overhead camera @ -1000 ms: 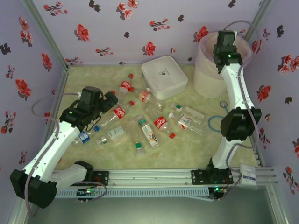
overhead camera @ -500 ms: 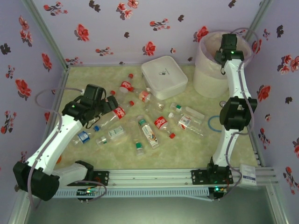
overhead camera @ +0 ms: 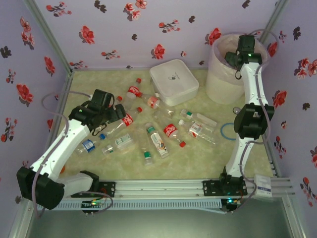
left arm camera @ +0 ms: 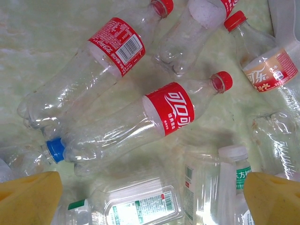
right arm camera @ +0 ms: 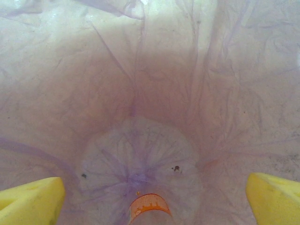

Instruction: Put the plastic bottles in the bin

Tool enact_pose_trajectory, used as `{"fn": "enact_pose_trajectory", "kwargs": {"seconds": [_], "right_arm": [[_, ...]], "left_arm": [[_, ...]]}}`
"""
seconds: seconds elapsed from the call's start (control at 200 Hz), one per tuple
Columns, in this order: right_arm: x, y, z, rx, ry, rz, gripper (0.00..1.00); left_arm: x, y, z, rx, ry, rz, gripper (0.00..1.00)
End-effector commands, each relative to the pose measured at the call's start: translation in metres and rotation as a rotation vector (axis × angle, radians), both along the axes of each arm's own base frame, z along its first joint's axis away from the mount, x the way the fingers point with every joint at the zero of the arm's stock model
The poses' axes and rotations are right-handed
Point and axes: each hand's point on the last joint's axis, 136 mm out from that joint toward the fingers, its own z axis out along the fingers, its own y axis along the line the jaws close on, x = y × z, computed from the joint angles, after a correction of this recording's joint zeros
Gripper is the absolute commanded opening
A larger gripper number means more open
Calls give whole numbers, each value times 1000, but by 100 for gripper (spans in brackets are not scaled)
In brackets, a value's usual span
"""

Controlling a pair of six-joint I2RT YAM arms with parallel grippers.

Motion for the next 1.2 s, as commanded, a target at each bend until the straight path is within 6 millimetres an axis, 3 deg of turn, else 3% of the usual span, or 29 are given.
{"fn": "enact_pose_trajectory", "kwargs": {"seconds": [0.0, 0.255, 0.435, 0.555, 0.68, 0.865, 1.07, 1.195], "right_arm": [[-28, -3, 57, -2, -91, -10, 100], [-76, -4, 114, -44, -279, -39, 100], [-106, 9, 135, -3, -343, 0, 100], [-132, 33, 142, 82, -379, 64, 100], [-160, 64, 134, 169, -388, 135, 100], [-192, 94, 105, 287, -310, 210, 100], [-219, 108, 71, 370, -250, 216, 100], [-220, 105, 56, 357, -231, 204, 100]], "left_arm": [[7, 2, 4, 43, -12, -26, 100], [40, 0, 3, 125, 10, -95, 100], [64, 12, -13, 156, 56, -97, 100], [66, 27, -27, 171, 107, -96, 100], [60, 45, -57, 93, 175, -64, 100], [48, 47, -90, 55, 232, -98, 100], [53, 64, -125, 147, 297, -112, 100], [60, 73, -147, 197, 344, -110, 100]]}}
